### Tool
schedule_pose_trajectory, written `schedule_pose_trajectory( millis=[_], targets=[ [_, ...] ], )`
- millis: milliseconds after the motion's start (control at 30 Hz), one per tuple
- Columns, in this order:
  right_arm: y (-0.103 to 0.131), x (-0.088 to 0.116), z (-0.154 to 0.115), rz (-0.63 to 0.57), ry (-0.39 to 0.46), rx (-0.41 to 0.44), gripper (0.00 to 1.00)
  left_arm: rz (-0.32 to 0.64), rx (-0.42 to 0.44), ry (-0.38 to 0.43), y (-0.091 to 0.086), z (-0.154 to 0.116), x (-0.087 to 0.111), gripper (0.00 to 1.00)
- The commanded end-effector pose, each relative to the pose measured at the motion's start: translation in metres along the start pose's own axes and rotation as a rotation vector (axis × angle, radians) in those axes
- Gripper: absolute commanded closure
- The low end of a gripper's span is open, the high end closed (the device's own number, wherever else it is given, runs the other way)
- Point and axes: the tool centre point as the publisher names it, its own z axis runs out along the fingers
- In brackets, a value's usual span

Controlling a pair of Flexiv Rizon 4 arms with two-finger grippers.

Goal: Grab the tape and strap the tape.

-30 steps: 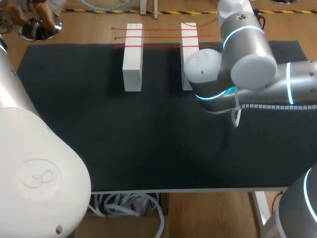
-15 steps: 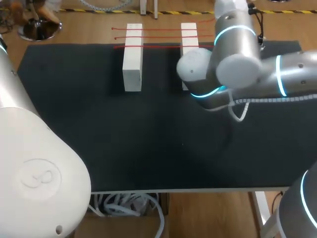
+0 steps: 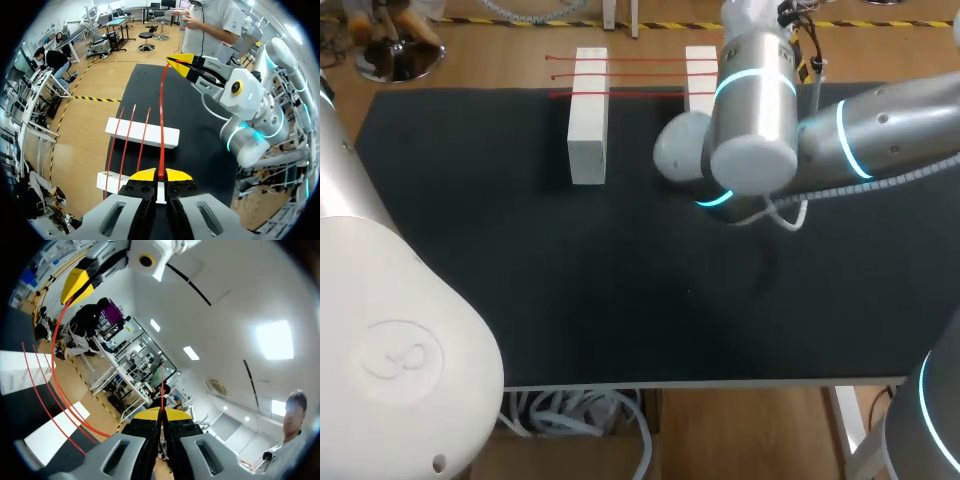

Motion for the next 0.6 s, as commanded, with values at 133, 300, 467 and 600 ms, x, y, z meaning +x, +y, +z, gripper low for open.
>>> schedule_pose_trajectory(
  millis=[133,300,467,600],
  targets=[
    [-0.0097,0.0129,0.0021,0.011,-0.098,-0.002,1.0,0.0,-0.006,0.003,-0.0013,-0.0012,-0.0007,1.0],
    [-0.0093,0.0138,0.0027,0.041,-0.059,0.114,1.0,0.0,-0.006,0.003,-0.0013,-0.0012,-0.0007,1.0],
    [-0.0066,0.0117,-0.0007,0.045,0.009,0.169,1.0,0.0,-0.006,0.003,-0.0013,-0.0012,-0.0007,1.0],
    [-0.004,0.0108,-0.0036,0.032,0.018,0.16,1.0,0.0,-0.006,0.003,-0.0013,-0.0012,-0.0007,1.0]
  ],
)
